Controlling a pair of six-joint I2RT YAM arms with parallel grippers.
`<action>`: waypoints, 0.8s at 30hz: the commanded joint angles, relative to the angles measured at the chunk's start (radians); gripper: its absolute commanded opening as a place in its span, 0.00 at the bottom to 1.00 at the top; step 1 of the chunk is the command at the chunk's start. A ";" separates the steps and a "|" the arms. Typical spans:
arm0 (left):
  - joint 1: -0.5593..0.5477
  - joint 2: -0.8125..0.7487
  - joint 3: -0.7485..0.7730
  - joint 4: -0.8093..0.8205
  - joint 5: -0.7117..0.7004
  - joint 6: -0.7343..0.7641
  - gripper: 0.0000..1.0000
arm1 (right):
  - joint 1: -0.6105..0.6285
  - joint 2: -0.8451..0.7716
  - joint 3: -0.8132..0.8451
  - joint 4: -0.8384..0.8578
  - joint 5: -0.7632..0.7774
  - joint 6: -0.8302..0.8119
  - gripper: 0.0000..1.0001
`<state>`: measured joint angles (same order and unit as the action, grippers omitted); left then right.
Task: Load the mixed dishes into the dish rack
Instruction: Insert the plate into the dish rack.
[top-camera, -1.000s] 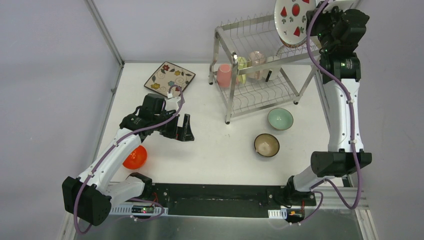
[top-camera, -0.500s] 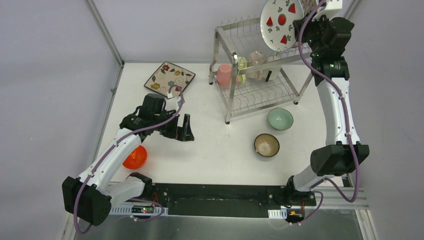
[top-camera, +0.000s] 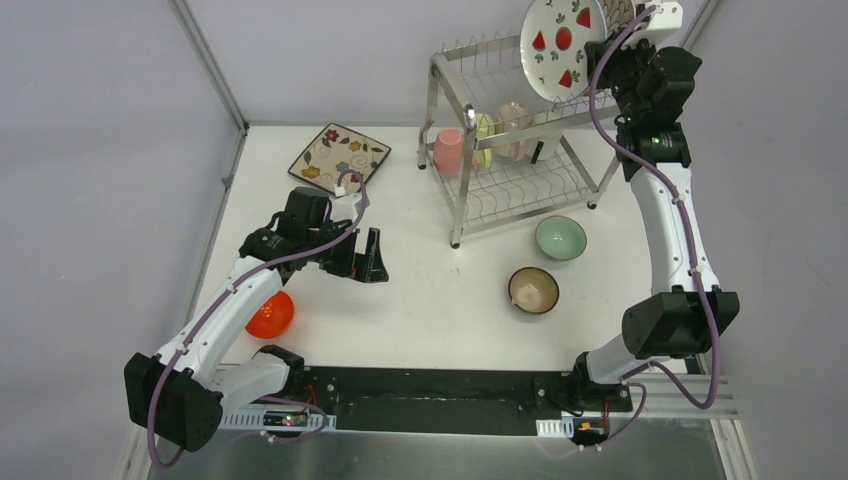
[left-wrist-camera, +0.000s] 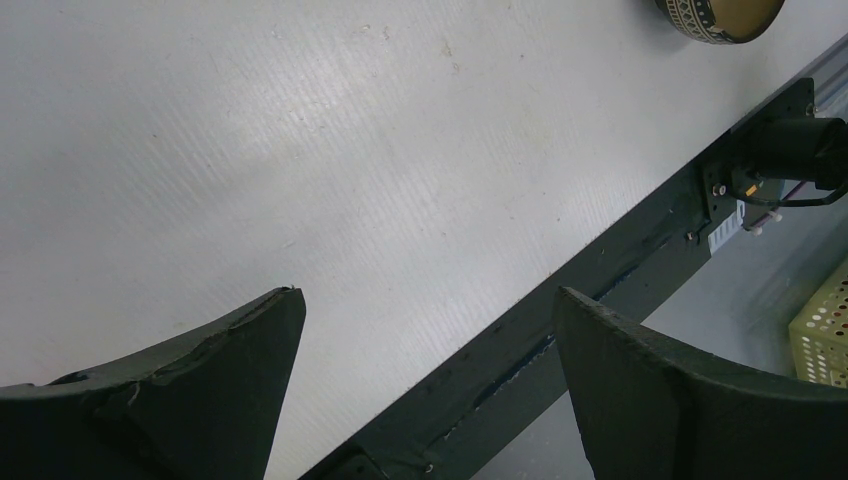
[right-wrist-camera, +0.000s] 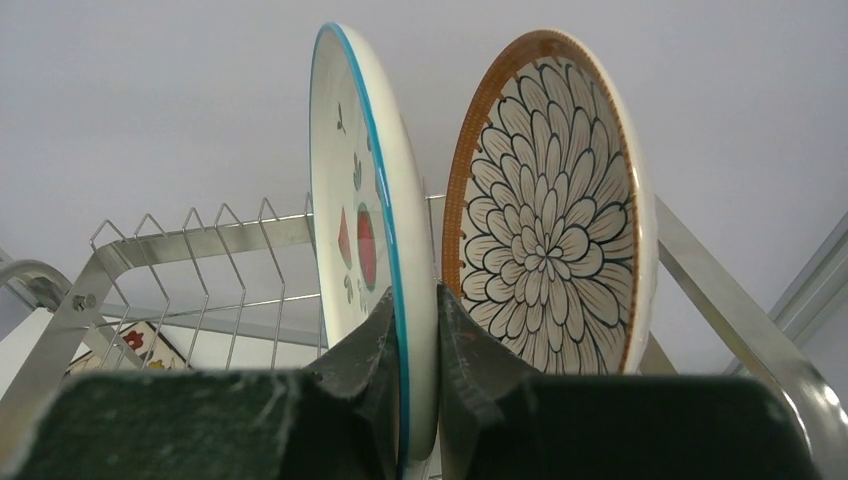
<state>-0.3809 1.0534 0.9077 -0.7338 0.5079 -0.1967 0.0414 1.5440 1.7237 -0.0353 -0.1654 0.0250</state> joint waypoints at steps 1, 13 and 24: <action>-0.011 -0.013 0.014 0.011 0.010 0.017 0.99 | -0.022 -0.085 0.016 0.209 0.103 -0.078 0.00; -0.011 -0.025 0.014 0.012 0.008 0.016 0.99 | -0.021 -0.089 0.009 0.208 0.104 -0.083 0.00; -0.010 -0.026 0.014 0.011 0.006 0.017 0.99 | -0.022 -0.093 0.057 0.234 0.139 -0.108 0.00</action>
<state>-0.3809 1.0523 0.9073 -0.7338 0.5076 -0.1967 0.0410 1.5269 1.7119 0.0174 -0.1127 -0.0177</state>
